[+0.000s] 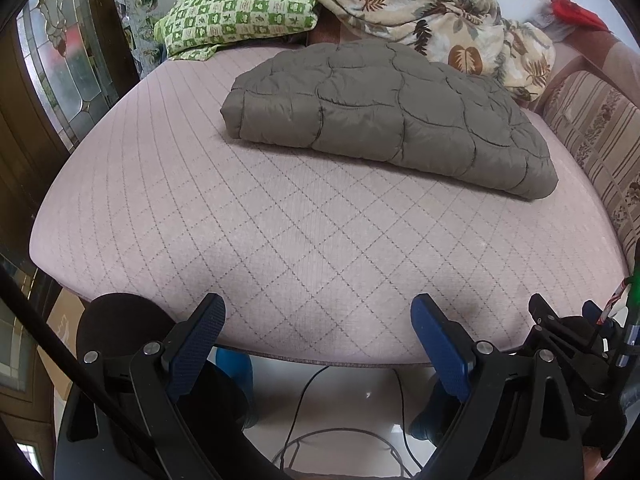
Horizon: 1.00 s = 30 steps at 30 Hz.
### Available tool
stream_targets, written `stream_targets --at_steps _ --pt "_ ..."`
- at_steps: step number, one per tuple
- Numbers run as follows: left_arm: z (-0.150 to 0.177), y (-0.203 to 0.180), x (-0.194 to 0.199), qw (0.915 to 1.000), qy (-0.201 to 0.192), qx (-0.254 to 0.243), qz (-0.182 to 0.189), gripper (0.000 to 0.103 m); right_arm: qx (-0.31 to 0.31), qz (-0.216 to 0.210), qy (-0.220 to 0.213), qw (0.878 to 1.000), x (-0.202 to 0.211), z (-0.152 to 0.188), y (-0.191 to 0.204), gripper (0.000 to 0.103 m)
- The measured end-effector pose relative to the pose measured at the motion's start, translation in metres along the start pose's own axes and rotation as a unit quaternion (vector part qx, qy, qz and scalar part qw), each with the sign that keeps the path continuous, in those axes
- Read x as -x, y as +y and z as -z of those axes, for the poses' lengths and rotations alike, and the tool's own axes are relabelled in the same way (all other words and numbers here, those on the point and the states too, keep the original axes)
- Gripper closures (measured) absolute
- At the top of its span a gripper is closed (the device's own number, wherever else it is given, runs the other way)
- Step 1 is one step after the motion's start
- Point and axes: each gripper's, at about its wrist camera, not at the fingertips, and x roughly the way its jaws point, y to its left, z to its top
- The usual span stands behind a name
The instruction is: Fold large clothes
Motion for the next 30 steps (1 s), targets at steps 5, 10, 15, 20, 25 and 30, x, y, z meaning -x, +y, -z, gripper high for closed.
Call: stream_targets --at_steps 5,10,15,20,25,30 --pt "-0.001 0.001 -0.007 1.0000 0.009 0.000 0.000 0.010 0.005 0.001 0.007 1.000 -0.006 0.000 0.003 0.016" --pt "-0.001 0.001 -0.011 0.9999 0.016 0.002 -0.001 0.010 0.008 0.001 0.013 1.000 -0.011 0.000 0.005 0.016" --pt "-0.002 0.002 -0.015 0.9998 0.021 0.003 -0.001 0.010 0.013 0.002 0.014 1.000 -0.014 -0.001 0.007 0.016" --pt "-0.002 0.003 -0.018 0.9997 0.025 0.004 -0.001 0.010 0.016 0.002 0.014 1.000 -0.015 -0.001 0.010 0.016" --pt "-0.002 0.005 -0.021 0.9996 0.029 0.006 0.000 0.010 0.015 0.003 0.014 1.000 -0.016 -0.001 0.011 0.016" --pt "-0.002 0.004 -0.023 0.9995 0.032 0.006 0.000 0.010 0.018 0.003 0.014 1.000 -0.016 0.000 0.012 0.016"
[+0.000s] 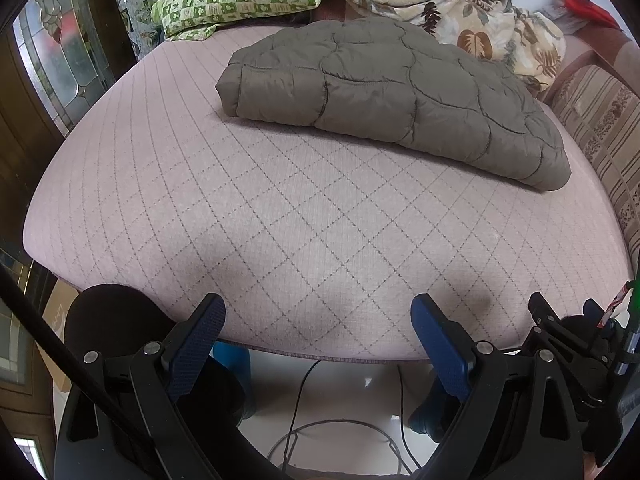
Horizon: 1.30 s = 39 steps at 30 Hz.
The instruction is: Fold large clothes
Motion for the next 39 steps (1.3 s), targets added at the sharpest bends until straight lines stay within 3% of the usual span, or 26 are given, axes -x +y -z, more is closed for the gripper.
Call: stream_targets --at_steps 30,39 --pt "-0.004 0.002 -0.011 0.9999 0.013 0.001 0.000 0.010 0.013 -0.007 -0.003 1.000 -0.005 -0.004 0.006 0.016" --pt "-0.027 0.014 -0.012 0.9997 -0.001 0.018 -0.013 0.010 0.021 -0.010 -0.020 1.000 -0.005 -0.020 0.008 0.016"
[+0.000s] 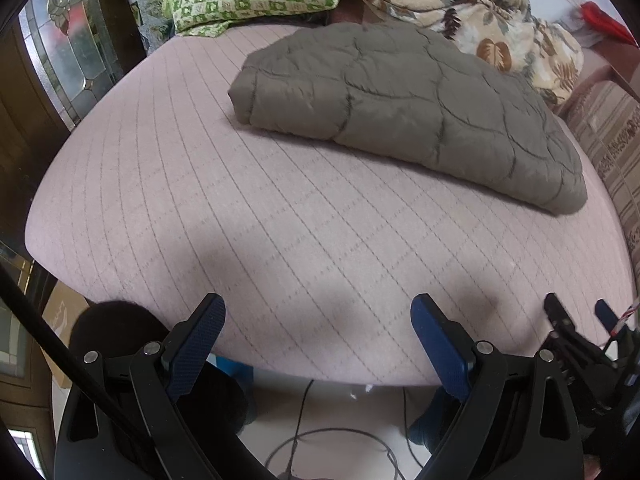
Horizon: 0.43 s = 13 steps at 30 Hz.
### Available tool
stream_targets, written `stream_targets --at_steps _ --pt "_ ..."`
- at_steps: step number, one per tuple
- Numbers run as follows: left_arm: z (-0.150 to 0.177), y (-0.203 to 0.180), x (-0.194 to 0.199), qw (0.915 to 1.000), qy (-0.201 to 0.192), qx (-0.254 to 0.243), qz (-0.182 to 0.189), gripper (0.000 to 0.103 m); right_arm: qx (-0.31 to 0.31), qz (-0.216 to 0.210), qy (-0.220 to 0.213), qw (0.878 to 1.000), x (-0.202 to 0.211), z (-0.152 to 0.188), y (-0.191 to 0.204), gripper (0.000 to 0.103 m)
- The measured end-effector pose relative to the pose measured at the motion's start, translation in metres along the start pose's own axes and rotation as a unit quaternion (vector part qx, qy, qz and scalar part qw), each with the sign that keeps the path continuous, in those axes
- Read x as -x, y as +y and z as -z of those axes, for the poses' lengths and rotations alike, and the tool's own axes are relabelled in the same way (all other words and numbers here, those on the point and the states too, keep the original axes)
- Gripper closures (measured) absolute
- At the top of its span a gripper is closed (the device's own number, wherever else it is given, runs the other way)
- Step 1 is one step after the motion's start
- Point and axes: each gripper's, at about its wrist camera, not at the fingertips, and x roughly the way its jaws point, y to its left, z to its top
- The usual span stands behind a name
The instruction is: Fold large clothes
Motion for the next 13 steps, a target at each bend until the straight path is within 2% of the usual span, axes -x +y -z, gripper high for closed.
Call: stream_targets --at_steps 6,13 --pt "-0.012 0.001 -0.007 1.0000 0.000 -0.002 -0.006 0.010 -0.005 0.001 -0.028 1.000 0.002 -0.026 0.000 0.014" --pt "-0.016 -0.003 -0.015 0.9999 0.006 -0.009 -0.008 0.010 0.008 -0.014 -0.023 1.000 -0.008 -0.035 0.016 0.014"
